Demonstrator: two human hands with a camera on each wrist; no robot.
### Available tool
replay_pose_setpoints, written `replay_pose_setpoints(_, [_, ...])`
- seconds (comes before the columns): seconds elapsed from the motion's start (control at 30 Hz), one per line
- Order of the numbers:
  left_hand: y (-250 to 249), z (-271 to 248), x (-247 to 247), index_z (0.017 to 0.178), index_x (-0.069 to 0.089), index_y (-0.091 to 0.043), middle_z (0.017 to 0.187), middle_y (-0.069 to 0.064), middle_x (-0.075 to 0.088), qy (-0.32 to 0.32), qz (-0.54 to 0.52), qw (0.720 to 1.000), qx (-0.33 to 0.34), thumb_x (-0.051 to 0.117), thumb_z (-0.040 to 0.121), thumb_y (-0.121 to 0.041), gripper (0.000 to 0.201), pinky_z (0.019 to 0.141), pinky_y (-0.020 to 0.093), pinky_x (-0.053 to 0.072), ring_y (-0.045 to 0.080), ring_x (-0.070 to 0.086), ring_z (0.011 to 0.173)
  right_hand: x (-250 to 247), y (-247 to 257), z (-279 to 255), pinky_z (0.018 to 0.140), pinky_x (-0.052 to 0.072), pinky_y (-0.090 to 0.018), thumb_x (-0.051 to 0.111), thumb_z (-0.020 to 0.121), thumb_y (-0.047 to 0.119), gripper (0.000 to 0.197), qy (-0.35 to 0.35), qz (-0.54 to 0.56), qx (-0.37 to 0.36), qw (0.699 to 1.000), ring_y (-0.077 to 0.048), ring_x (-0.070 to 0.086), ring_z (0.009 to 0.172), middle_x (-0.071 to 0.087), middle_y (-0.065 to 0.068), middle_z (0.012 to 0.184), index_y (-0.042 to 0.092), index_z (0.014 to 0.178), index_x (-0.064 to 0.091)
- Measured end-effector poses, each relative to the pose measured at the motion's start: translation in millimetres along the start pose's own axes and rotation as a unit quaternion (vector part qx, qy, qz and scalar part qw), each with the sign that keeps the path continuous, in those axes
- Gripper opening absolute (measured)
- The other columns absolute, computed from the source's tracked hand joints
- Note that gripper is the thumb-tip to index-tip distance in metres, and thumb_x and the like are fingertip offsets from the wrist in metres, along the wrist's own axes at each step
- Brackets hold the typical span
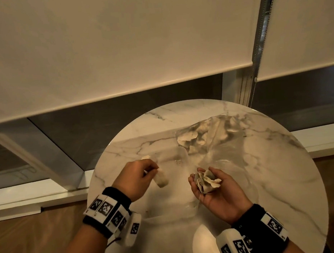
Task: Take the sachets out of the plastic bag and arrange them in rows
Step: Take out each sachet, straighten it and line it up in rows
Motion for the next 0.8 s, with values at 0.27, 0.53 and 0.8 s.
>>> replay_pose_setpoints(0.27, [59.8,24.2,22.5,0.099,0.068,-0.032,0.096,-0.010,0.066,0.071,0.108,0.988,-0.082,0.063,0.094,-0.032,0.008,0.077,0.024,0.047,0.010,0.059,0.085,-2.5,-0.4,1.7,0.075,0.058,-0.042,0.054,0.096,0.023,0.024,-0.005,-0.008,0.000,1.000,-0.035,0.064,0.096,0.065,-0.024,0.096,0.003,0.106,0.062])
replay_pose_setpoints(0.53, [68.7,48.7,9.3,0.096,0.071,-0.034,0.106,-0.006,0.060,0.055,0.235,0.966,-0.094,0.059,0.093,-0.032,0.013,0.084,0.036,0.055,0.018,0.061,0.096,-4.2,-0.4,4.2,0.077,0.058,-0.042,0.054,0.097,0.024,0.026,-0.010,-0.017,0.003,1.000,-0.036,0.066,0.094,0.065,-0.024,0.099,0.003,0.109,0.062])
replay_pose_setpoints(0.8, [62.4,62.9,12.0,0.103,0.070,-0.034,0.113,-0.005,0.061,0.062,0.279,0.953,-0.099,0.055,0.094,-0.028,0.019,0.083,0.034,0.054,0.022,0.062,0.101,-1.2,-0.2,0.2,0.077,0.057,-0.041,0.053,0.098,0.025,0.026,-0.011,-0.021,0.006,1.000,-0.036,0.066,0.092,0.067,-0.025,0.095,0.002,0.105,0.063])
Point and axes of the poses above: each hand's wrist, its own z-axis towards the middle knuckle, its own x-axis out of the palm, y = z × x, the point moved 9 cm from there along z, towards the middle knuckle
